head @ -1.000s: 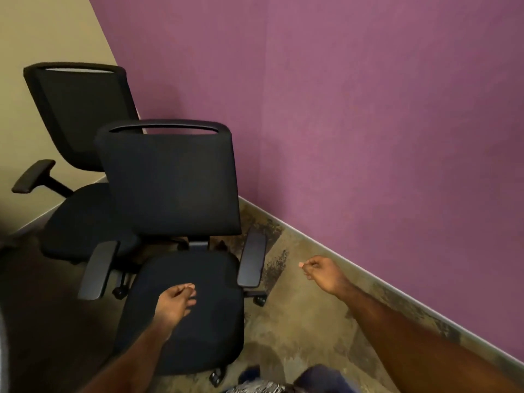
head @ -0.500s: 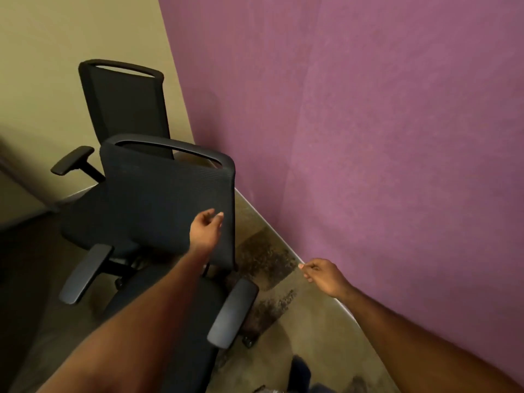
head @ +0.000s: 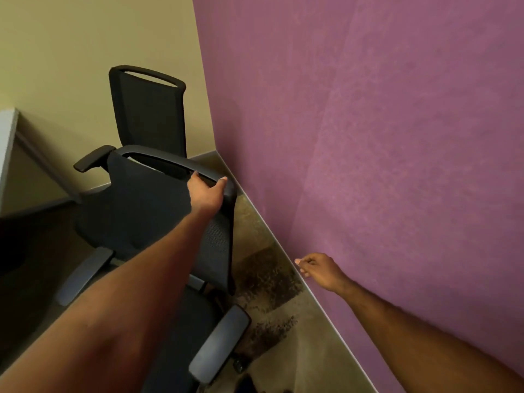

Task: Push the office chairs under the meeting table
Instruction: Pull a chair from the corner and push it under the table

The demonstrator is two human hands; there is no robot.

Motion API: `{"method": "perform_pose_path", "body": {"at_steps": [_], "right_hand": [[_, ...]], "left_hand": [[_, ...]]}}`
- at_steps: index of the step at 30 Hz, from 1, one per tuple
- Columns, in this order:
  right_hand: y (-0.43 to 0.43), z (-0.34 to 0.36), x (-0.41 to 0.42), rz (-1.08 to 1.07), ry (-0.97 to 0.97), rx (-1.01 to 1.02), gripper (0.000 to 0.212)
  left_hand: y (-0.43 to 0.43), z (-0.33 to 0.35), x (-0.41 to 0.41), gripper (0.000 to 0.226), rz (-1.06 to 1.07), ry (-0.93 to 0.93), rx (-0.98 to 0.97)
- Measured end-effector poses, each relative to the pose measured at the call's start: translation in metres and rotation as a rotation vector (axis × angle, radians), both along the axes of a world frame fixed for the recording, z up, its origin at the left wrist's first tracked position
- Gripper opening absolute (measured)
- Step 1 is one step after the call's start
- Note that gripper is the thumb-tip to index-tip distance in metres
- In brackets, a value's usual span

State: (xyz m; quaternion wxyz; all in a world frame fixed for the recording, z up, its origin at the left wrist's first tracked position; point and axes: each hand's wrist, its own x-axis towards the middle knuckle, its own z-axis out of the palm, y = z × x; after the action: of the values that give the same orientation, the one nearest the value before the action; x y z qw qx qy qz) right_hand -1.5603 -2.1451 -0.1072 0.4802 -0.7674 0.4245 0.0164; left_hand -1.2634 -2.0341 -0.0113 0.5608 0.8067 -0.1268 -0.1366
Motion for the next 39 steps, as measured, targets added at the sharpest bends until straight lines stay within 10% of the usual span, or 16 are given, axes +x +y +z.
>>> {"method": "perform_pose_path", "body": {"at_steps": [3,7,33,39], "right_hand": [[-0.006,0.008,0.014,0.021,-0.003,-0.022,0.027],[-0.018,0.018,0.036,0.041,-0.018,-0.046,0.025],[-0.064,0.066,0.259,0.286,-0.259,0.198,0.057],[-0.053,0.075,0.277,0.695,-0.269,-0.262,0.084]], "left_hand": [[-0.014,-0.004,0.001,0.089,-0.091,-0.068,0.318],[-0.019,-0.025,0.000,0.065,-0.319,-0.248,0.574],[0.051,-0.040,-0.135,0.071,-0.479,-0.409,0.563],[0.058,-0.027,-0.161,0.060,-0.411,-0.339,0.572]]}}
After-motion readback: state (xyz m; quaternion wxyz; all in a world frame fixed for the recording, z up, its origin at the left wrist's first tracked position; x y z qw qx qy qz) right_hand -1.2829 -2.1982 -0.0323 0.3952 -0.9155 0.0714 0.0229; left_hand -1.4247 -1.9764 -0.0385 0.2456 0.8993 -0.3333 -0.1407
